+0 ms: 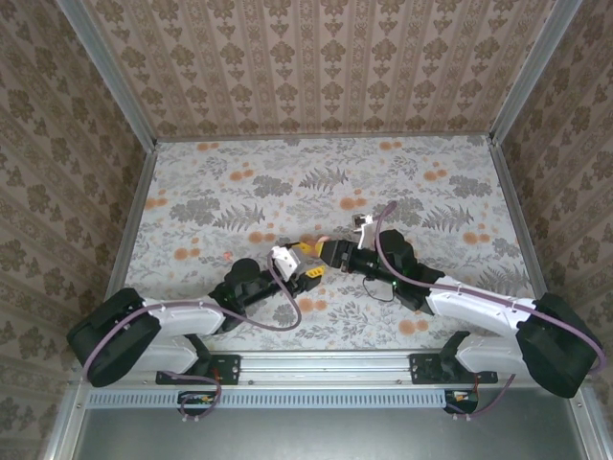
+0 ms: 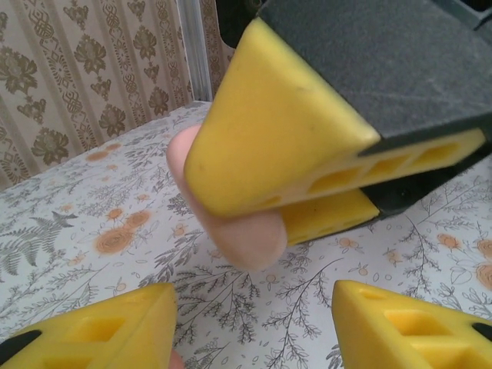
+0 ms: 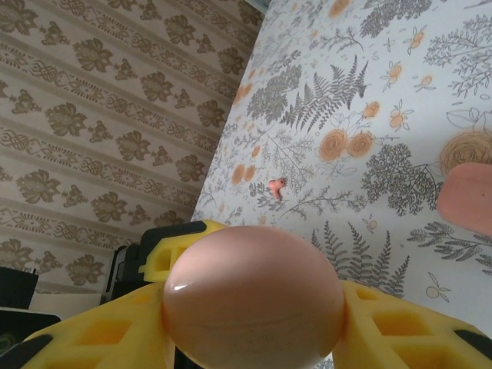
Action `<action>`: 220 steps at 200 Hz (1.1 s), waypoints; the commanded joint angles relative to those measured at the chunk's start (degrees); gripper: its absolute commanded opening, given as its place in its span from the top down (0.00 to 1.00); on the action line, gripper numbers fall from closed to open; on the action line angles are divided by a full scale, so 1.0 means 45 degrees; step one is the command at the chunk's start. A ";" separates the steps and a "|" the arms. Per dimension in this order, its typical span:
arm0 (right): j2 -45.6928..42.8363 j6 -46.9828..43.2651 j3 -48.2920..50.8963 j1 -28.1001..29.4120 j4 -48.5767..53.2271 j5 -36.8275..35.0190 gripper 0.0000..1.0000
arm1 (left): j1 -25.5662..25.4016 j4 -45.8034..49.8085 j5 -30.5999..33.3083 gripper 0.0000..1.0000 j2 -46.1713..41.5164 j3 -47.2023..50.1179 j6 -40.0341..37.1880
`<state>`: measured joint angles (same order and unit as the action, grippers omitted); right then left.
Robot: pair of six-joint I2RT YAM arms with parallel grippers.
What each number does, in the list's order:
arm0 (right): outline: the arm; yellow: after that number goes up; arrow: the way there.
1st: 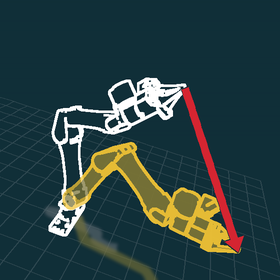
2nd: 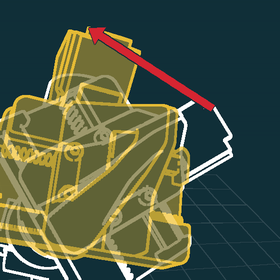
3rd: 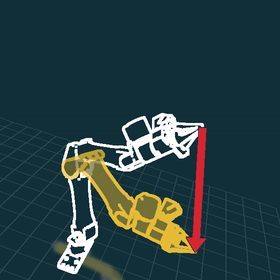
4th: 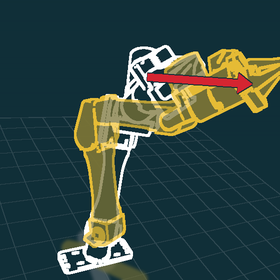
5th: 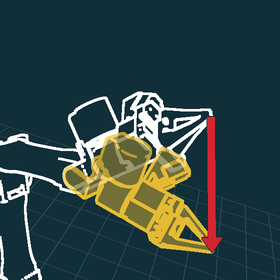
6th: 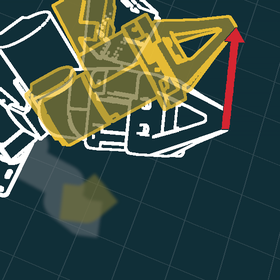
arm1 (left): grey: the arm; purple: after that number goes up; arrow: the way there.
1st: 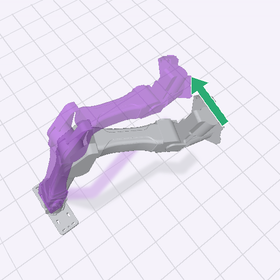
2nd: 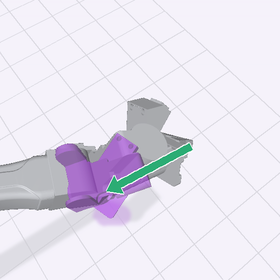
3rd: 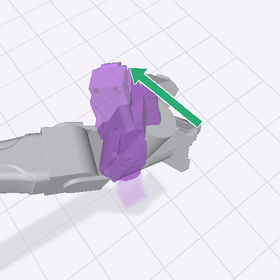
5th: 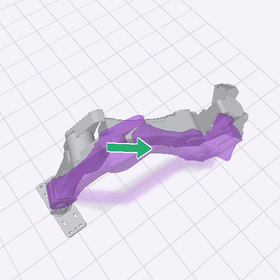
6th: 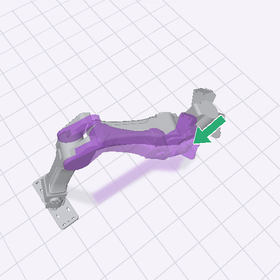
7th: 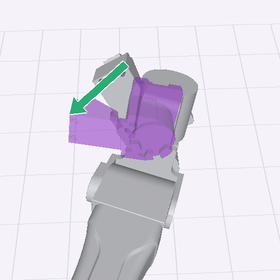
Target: Insert the wireless bluetooth earbuds into the charging case
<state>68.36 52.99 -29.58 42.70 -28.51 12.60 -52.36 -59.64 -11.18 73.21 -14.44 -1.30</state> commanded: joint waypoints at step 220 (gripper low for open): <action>-0.1100 -0.0665 0.0604 0.0216 -0.0176 -0.0651 0.24 | -0.0558 -0.2724 0.0745 0.81 0.0852 -0.0444 0.2343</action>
<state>66.70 53.71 -27.20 43.46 -31.46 11.57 -54.76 -70.35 -7.03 78.52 -15.44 8.01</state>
